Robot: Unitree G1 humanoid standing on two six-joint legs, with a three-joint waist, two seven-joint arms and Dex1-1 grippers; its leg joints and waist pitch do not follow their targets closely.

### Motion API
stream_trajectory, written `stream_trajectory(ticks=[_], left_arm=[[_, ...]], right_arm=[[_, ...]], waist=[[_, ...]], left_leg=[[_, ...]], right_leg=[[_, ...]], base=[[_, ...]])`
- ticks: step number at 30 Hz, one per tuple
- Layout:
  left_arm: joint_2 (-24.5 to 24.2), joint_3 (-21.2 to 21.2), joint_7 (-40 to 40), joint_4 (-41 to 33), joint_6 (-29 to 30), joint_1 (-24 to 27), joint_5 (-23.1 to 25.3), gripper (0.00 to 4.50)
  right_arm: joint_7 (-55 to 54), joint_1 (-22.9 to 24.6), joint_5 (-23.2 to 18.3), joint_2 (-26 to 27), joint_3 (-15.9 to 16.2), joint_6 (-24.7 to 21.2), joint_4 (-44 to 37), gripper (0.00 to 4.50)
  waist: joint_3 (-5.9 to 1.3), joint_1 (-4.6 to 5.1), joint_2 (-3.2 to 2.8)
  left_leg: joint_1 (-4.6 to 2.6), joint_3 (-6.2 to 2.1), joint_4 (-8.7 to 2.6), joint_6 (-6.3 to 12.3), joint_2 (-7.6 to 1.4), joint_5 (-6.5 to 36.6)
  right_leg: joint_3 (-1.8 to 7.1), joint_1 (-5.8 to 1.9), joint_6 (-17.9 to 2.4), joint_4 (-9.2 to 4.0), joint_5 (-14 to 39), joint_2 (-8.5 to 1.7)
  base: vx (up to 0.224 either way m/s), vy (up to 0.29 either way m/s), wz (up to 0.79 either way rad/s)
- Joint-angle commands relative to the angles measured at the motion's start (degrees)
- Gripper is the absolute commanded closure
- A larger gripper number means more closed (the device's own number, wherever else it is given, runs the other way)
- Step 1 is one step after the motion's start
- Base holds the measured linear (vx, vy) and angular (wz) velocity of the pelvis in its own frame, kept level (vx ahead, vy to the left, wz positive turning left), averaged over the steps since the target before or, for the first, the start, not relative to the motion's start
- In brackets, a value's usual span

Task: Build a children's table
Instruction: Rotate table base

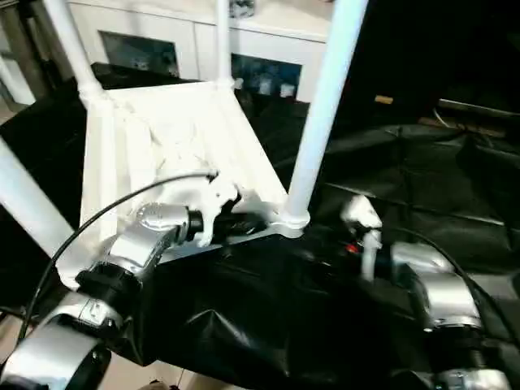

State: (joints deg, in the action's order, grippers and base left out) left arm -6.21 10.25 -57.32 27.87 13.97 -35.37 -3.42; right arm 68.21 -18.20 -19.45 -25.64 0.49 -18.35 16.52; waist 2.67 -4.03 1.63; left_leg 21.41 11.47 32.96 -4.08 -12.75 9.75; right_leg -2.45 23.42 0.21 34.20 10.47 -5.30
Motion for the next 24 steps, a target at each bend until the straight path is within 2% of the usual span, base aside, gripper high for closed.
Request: stream_trajectory(ticks=[1,2,5,6,7,8,9,10,12,13,14,15,16,20,21,22,24], left_arm=[[-1.84,-0.41,-0.98,-8.65,5.73,3.03,-1.97,3.52],[-2.17,-0.37,-1.07,-9.90,6.61,3.58,-2.29,3.23],[-5.08,-0.78,-0.65,-21.36,14.44,9.67,-5.06,3.13],[-5.78,-1.02,-0.25,-24.04,15.79,11.59,-5.47,3.07],[-6.15,-1.18,0.01,-25.50,16.50,12.67,-5.67,2.92],[-6.88,-1.62,0.58,-29.04,18.22,15.40,-6.43,2.77],[-6.88,-1.62,0.58,-29.04,18.22,15.40,-6.43,2.71],[-7.44,-1.89,0.71,-31.83,18.93,18.05,-7.23,2.68],[-8.23,-1.84,0.46,-35.09,19.35,21.54,-8.17,2.43],[-8.64,-1.77,0.39,-36.50,19.59,23.22,-8.50,2.32],[-9.30,-1.62,0.47,-38.78,20.72,25.51,-8.93,2.32],[-9.69,-1.52,0.50,-39.97,21.47,26.48,-9.12,2.21],[-10.68,-1.42,0.95,-42.92,23.85,28.35,-10.20,2.11],[-11.96,-2.28,1.69,-46.65,27.13,30.94,-12.14,1.87],[-13.56,-2.53,0.99,-48.35,28.13,32.29,-12.99,1.82],[-14.91,-2.99,0.30,-49.62,29.05,33.44,-14.00,1.61],[-16.16,-3.49,-0.37,-50.57,29.87,34.25,-14.73,1.53]], right_arm=[[-2.88,-1.32,1.52,1.48,0.61,0.71,0.53,0.90],[-3.03,-1.39,1.60,1.68,0.72,0.70,0.52,0.90],[-6.21,-3.44,3.07,4.27,1.51,2.46,3.56,0.90],[-7.93,-4.37,3.72,5.14,1.43,3.31,5.36,0.90],[-8.87,-4.81,4.06,5.61,1.36,3.72,6.27,0.90],[-11.29,-5.67,5.01,6.54,1.22,5.24,8.41,0.90],[-11.29,-5.67,5.01,6.54,1.22,5.24,8.41,0.90],[-14.18,-7.03,5.93,7.51,0.77,6.81,11.33,0.90],[-18.20,-8.80,6.74,8.74,-0.01,8.03,14.76,0.90],[-20.50,-9.75,7.21,9.35,-0.43,8.61,16.49,0.90],[-23.69,-10.98,8.09,10.22,-1.02,9.79,18.73,0.90],[-24.70,-11.21,8.45,10.57,-1.24,10.41,19.21,0.90],[-26.92,-12.32,8.64,11.18,-1.71,10.09,21.22,0.90],[-32.22,-15.06,10.55,12.08,-1.61,12.09,26.74,0.90],[-34.59,-16.49,11.29,12.62,-1.50,13.14,29.64,0.90],[-36.69,-17.71,11.67,13.08,-1.61,13.63,32.00,0.90],[-38.56,-18.64,11.95,13.32,-1.86,14.05,33.77,0.90]], waist=[[-3.47,0.02,1.01],[-3.39,0.25,0.88],[-3.40,0.63,0.90],[-3.33,0.71,1.02],[-3.24,1.02,0.80],[-3.30,0.99,0.94],[-3.31,1.00,0.87],[-3.16,0.99,0.69],[-3.12,0.99,1.15],[-3.17,0.92,0.91],[-3.03,1.18,1.22],[-3.04,1.18,1.54],[-3.00,1.15,1.34],[-2.87,1.02,1.71],[-2.93,1.06,2.13],[-2.85,1.23,2.22],[-2.83,1.29,2.05]], left_leg=[[-0.38,-0.23,-3.32,5.18,-0.91,9.57],[-0.71,-0.09,-3.29,4.47,-0.81,10.48],[-0.75,-0.13,-3.43,3.12,-0.84,10.58],[-0.73,-0.15,-3.51,3.08,-0.90,10.52],[-0.62,-0.16,-3.59,2.67,-0.85,10.33],[-0.97,0.03,-3.41,2.46,-0.78,10.67],[-0.84,-0.06,-3.48,2.16,-0.85,10.39],[-0.95,0.04,-3.57,1.97,-0.73,10.72],[-0.83,0.03,-3.65,1.57,-0.68,10.51],[-1.01,-0.08,-3.66,1.10,-0.85,10.74],[-0.81,0.06,-3.71,0.81,-0.62,11.19],[-0.99,0.16,-3.63,0.72,-0.69,11.46],[-1.00,0.13,-3.64,0.67,-0.65,11.59],[-1.26,0.25,-3.64,-0.04,-0.57,12.26],[-1.32,0.32,-3.55,-0.20,-0.63,12.48],[-0.88,0.10,-3.71,-0.67,-0.39,12.78],[-1.23,0.15,-3.65,-0.86,-0.42,13.45]], right_leg=[[1.30,-2.94,-14.60,-3.19,7.80,-2.39],[1.33,-2.57,-13.91,-3.56,9.74,-2.10],[1.34,-2.52,-13.10,-3.41,10.88,-2.02],[1.38,-2.48,-13.03,-3.47,10.95,-2.04],[1.36,-2.42,-13.16,-3.47,10.85,-1.97],[1.43,-2.24,-12.94,-3.58,10.82,-1.73],[1.45,-2.36,-13.06,-3.32,10.31,-1.86],[1.45,-2.20,-12.65,-3.59,10.55,-1.59],[1.44,-2.32,-12.47,-3.48,10.21,-1.55],[1.51,-2.20,-12.75,-3.28,10.26,-1.89],[1.50,-2.18,-12.26,-3.43,11.45,-1.61],[1.55,-2.06,-12.00,-3.51,11.82,-1.61],[1.63,-2.07,-11.48,-3.48,11.95,-1.49],[1.61,-1.81,-10.34,-3.43,12.39,-1.25],[1.65,-1.70,-10.31,-3.34,12.57,-1.35],[1.59,-1.90,-9.26,-3.26,14.24,-1.32],[1.65,-1.63,-8.74,-3.35,14.42,-1.20]], base=[[0.000,0.000,0.00],[0.000,0.000,0.00],[0.000,0.000,0.00],[0.000,0.000,0.00],[0.000,0.000,0.00],[0.000,0.000,0.00],[0.000,0.000,0.00],[0.000,0.000,0.00],[0.000,0.000,0.00],[0.000,0.000,0.00],[0.000,0.000,0.00],[0.000,0.000,0.00],[0.000,0.000,0.00],[0.000,0.000,0.00],[0.000,0.000,0.00],[0.000,0.000,0.00],[0.000,0.000,0.00]])
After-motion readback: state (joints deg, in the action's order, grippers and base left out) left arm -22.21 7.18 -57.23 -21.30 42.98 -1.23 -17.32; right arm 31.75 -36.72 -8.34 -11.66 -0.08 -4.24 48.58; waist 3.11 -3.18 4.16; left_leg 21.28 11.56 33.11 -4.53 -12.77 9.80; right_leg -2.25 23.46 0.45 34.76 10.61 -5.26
